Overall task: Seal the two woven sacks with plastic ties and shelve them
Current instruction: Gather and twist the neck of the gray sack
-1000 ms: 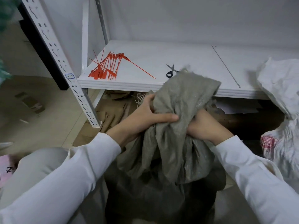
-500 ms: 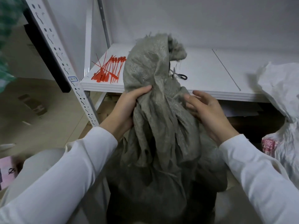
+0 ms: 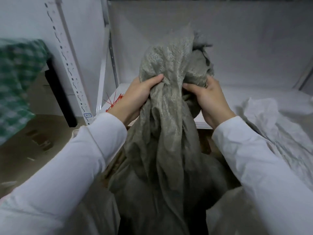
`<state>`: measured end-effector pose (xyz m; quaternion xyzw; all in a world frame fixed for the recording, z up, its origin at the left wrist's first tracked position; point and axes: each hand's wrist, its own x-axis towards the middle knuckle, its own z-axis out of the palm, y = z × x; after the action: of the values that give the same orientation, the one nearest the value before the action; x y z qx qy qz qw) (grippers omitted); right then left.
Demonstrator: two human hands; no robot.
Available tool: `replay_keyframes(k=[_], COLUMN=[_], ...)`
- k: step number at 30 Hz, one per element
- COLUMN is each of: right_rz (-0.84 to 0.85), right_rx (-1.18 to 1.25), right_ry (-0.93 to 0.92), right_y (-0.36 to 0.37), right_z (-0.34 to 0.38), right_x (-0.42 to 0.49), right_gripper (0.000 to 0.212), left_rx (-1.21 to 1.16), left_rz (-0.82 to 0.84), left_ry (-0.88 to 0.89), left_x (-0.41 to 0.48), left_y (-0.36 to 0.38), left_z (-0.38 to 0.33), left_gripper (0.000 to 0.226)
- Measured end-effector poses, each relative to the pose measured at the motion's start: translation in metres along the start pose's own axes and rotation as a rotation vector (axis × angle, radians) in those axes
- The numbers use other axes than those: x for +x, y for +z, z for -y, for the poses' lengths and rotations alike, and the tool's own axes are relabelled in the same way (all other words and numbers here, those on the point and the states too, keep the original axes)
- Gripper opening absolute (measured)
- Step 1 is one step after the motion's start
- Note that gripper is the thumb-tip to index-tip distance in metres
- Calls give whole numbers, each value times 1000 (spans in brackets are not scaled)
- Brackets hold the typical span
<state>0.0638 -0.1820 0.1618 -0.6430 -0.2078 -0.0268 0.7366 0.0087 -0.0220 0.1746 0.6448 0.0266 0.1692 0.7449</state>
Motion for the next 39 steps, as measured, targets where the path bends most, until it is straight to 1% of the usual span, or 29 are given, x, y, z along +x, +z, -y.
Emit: replay_keyframes(k=[2,4,5,7,9,10,11,13,15,18,19,21,22,24,26,27,29,30,32,34,35,37,39], right_rz=[23,96,144,196,190,183,168,124,71,-29,-67,-122,-137,-152,-136,-122,-70,-31,62,128,132,66,-7], right_rx=[51,179,226,170,59,20,-17,-98,-153,-132,-96,29,96,197,255,263,232,203,148,144,159,157,23], right_ry=[-18,20,36,42,19,0,-24,-84,-136,-125,-102,-24,21,119,200,229,286,312,364,392,378,323,281], right_y=[6,11,14,17,15,13,8,-1,-10,-22,-25,-27,-25,-15,0,8,23,28,34,31,26,14,-1], right_z=[21,38,43,46,42,41,39,37,34,31,30,25,20,7,-5,-13,-27,-33,-42,-52,-58,-75,-93], right_x=[5,4,2,-2,-3,-4,-3,-1,2,8,10,17,21,25,25,25,22,22,21,22,21,17,2], right_gripper=[27,23,27,43,58,60,58,45,37,29,29,33,38,55,70,71,62,56,49,55,57,71,87], left_rx=[-21,17,52,135,184,194,206,214,213,306,307,264,237,223,223,211,136,89,3,-44,-55,-89,-133], left_rz=[13,32,47,96,153,158,156,177,191,123,154,300,363,415,374,346,244,195,107,11,-20,-45,-47], left_ry=[20,45,65,126,206,225,240,242,202,148,99,-49,-121,-200,-248,-254,-260,-263,-274,-304,-320,-362,-380], left_x=[-2,-5,-7,-12,-15,-15,-14,-8,-6,-10,-15,-28,-36,-42,-43,-42,-35,-32,-28,-22,-19,-14,-10], left_y=[8,16,20,26,33,34,33,26,17,-12,-24,-46,-48,-38,-14,-3,13,16,16,9,4,-8,-21], left_z=[-16,-29,-33,-39,-39,-38,-36,-28,-16,12,25,52,62,83,99,107,122,127,138,145,146,149,149], left_gripper=[28,30,30,21,18,19,20,22,34,53,63,87,87,64,56,58,71,71,60,52,49,50,48])
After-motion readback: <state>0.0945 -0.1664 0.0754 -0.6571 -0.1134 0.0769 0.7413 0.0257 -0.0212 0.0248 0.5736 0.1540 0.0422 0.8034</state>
